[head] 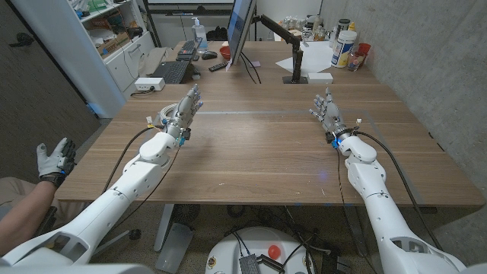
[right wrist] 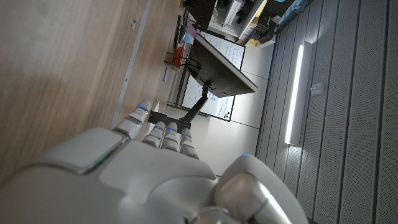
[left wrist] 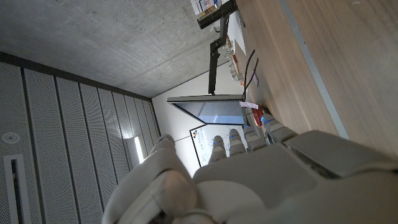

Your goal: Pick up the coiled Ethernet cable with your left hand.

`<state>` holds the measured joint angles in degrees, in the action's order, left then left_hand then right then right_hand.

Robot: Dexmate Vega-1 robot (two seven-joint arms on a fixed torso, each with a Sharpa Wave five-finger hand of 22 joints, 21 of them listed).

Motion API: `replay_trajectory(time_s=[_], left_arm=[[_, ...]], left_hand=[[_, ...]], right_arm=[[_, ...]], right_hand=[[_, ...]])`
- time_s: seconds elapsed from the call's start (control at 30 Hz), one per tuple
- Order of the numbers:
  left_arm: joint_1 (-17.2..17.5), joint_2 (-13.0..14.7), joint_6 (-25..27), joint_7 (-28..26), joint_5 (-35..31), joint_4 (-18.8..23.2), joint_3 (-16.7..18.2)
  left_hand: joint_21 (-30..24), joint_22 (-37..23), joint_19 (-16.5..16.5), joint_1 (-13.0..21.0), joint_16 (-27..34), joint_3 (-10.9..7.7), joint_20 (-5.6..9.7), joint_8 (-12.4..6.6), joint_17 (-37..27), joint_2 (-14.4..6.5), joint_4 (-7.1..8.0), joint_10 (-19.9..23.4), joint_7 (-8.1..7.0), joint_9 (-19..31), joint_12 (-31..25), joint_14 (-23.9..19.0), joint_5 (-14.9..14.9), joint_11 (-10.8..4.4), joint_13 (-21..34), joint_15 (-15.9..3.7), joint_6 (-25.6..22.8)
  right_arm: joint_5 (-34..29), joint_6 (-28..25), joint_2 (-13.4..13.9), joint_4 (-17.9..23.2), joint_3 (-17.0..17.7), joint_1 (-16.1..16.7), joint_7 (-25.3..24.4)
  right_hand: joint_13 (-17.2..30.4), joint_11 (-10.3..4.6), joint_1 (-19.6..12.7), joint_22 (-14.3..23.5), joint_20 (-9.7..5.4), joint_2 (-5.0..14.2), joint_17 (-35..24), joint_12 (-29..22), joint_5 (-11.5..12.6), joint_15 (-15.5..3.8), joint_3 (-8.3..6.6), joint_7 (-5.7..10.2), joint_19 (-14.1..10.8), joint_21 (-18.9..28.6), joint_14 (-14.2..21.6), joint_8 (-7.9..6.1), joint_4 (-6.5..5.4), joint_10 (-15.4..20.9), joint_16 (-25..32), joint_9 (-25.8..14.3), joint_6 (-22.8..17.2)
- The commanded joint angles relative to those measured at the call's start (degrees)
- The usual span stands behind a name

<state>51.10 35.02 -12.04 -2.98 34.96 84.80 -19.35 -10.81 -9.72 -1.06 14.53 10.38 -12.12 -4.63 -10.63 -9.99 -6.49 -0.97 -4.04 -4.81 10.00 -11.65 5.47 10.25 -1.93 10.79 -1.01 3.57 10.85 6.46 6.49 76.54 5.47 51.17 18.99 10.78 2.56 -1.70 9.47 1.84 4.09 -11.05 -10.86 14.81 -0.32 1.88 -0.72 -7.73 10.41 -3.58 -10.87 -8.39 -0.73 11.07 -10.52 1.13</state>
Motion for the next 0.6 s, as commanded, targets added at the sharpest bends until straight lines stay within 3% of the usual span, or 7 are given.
replay_trajectory(time_s=[0.03, 0.6], left_arm=[[1.1, 2.4, 2.3, -2.0, -1.3, 3.5, 0.7], [2.5, 6.7, 5.7, -3.9, -4.0, 8.4, 1.4]], left_hand=[[0.0, -0.2, -0.3, 0.6, 0.1, -0.12, -0.14, -0.09, -0.2, 0.0, -0.43, -0.5, 0.08, 0.1, -0.1, 0.5, 0.2, -0.12, 0.2, -0.01, 0.1], [0.0, -0.2, -0.4, 1.3, 0.0, -0.49, -0.14, -0.06, -0.2, 0.1, -1.09, -0.6, 0.00, 0.1, -0.1, 0.5, 0.1, -0.18, 0.2, -0.02, 0.2]], right_arm=[[-0.1, 0.1, 0.0, -0.2, -0.1, -0.1, 0.2], [-0.1, 0.1, 0.0, -0.2, -0.1, -0.1, 0.2]], right_hand=[[0.2, 0.20, -0.3, 0.2, 0.07, 0.52, -0.2, -0.4, 0.2, 0.07, 0.33, -0.04, -0.3, 0.3, -0.4, -0.29, 0.01, -0.1, 0.3, -0.3, 0.5], [0.2, 0.20, -0.3, 0.2, 0.12, 0.56, -0.2, -0.4, 0.2, 0.05, 0.38, 0.02, -0.4, 0.4, -0.1, -0.28, 0.02, -0.1, 0.4, -0.3, 0.6]])
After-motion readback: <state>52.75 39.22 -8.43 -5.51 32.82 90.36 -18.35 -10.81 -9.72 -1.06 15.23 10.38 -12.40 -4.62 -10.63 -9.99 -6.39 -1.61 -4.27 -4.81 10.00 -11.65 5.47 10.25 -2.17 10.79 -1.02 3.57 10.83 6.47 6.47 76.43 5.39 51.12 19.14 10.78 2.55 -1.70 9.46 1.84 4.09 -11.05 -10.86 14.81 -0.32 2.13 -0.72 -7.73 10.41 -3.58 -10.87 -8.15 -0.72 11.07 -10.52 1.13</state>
